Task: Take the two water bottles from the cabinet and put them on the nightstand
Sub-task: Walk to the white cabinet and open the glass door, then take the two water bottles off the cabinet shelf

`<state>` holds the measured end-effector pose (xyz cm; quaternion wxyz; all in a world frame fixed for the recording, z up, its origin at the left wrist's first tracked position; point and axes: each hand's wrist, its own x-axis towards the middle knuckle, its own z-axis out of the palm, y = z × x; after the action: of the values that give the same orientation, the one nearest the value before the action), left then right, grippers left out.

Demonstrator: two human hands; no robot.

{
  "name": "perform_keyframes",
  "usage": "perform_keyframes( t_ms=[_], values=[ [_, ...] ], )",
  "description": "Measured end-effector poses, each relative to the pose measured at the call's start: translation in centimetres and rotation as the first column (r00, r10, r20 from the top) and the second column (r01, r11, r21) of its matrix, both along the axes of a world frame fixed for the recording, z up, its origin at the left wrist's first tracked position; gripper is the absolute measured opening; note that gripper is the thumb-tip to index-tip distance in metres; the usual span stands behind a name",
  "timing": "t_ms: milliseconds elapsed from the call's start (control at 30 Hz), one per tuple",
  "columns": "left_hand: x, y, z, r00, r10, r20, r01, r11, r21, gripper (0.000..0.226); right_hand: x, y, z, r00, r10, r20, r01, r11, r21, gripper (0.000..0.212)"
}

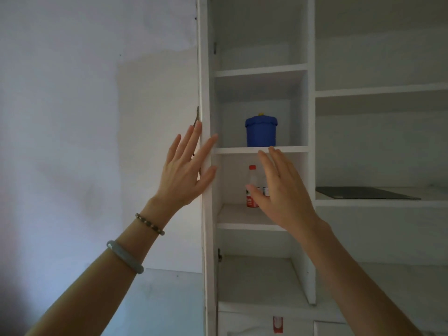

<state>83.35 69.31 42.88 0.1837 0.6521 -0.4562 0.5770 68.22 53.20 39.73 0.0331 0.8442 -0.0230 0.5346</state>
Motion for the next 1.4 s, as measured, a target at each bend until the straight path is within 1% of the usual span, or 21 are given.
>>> perform_keyframes(
  t_ms=[133, 300, 367, 467, 633, 700, 800, 867, 933, 1000, 1067, 1233, 1400],
  values=[
    [0.3, 0.8, -0.8, 0.997, -0.03, -0.067, 0.026, 0.998, -0.061, 0.055, 0.8, 0.5, -0.2, 1.0, 0.019, -0.009, -0.019, 1.0, 0.02, 0.07],
    [1.7, 2.9, -1.3, 0.994, 0.018, -0.107, -0.025, 0.998, -0.061, 0.054, 2.4, 0.4, -0.8, 0.998, 0.058, -0.028, -0.057, 0.998, 0.011, 0.067],
    [1.6, 3.2, -1.3, 0.993, 0.032, -0.118, -0.041, 0.996, -0.073, 0.054, 2.9, 0.3, -0.8, 0.996, 0.069, -0.051, -0.069, 0.998, 0.013, 0.068],
    [0.9, 2.7, -1.2, 0.992, 0.055, -0.116, -0.063, 0.996, -0.068, 0.055, 3.2, -0.1, -0.9, 0.996, 0.081, -0.043, -0.081, 0.997, 0.01, 0.071],
    [-0.3, 2.3, -1.8, 0.968, 0.208, -0.142, -0.223, 0.969, -0.106, 0.057, 4.4, -1.0, -1.1, 0.989, 0.141, -0.05, -0.139, 0.99, 0.036, 0.072],
    [-1.3, 1.8, -2.5, 0.966, 0.229, -0.122, -0.241, 0.965, -0.1, 0.057, 4.7, -1.5, -1.3, 0.986, 0.158, -0.055, -0.155, 0.986, 0.054, 0.073],
    [-3.5, -1.1, -4.3, 0.982, 0.169, -0.086, -0.176, 0.982, -0.074, 0.061, 4.7, -3.3, -1.7, 0.987, 0.148, -0.06, -0.144, 0.987, 0.066, 0.074],
    [-4.5, -4.1, -5.6, 0.985, 0.139, -0.1, -0.146, 0.987, -0.072, 0.063, 4.6, -5.0, -2.0, 0.988, 0.145, -0.048, -0.141, 0.987, 0.077, 0.073],
    [-4.4, -7.4, -6.7, 0.976, 0.124, -0.178, -0.141, 0.986, -0.089, 0.065, 4.6, -7.0, -2.3, 0.991, 0.128, -0.048, -0.123, 0.988, 0.095, 0.072],
    [-3.4, -10.6, -7.5, 0.949, 0.102, -0.298, -0.142, 0.983, -0.116, 0.067, 4.6, -9.3, -2.7, 0.992, 0.11, -0.06, -0.103, 0.989, 0.111, 0.073],
    [-1.9, -13.7, -8.2, 0.92, 0.089, -0.382, -0.15, 0.98, -0.133, 0.067, 4.7, -11.6, -3.2, 0.994, 0.095, -0.058, -0.089, 0.991, 0.101, 0.074],
    [1.2, -19.5, -9.7, 0.872, 0.138, -0.469, -0.191, 0.979, -0.068, 0.07, 6.1, -16.8, -4.6, 0.995, 0.038, -0.089, -0.031, 0.997, 0.077, 0.071],
    [4.8, -23.2, -11.1, 0.843, 0.142, -0.519, -0.186, 0.982, -0.034, 0.072, 9.1, -20.4, -5.7, 0.987, -0.003, -0.163, 0.009, 0.999, 0.034, 0.072]
  ],
)
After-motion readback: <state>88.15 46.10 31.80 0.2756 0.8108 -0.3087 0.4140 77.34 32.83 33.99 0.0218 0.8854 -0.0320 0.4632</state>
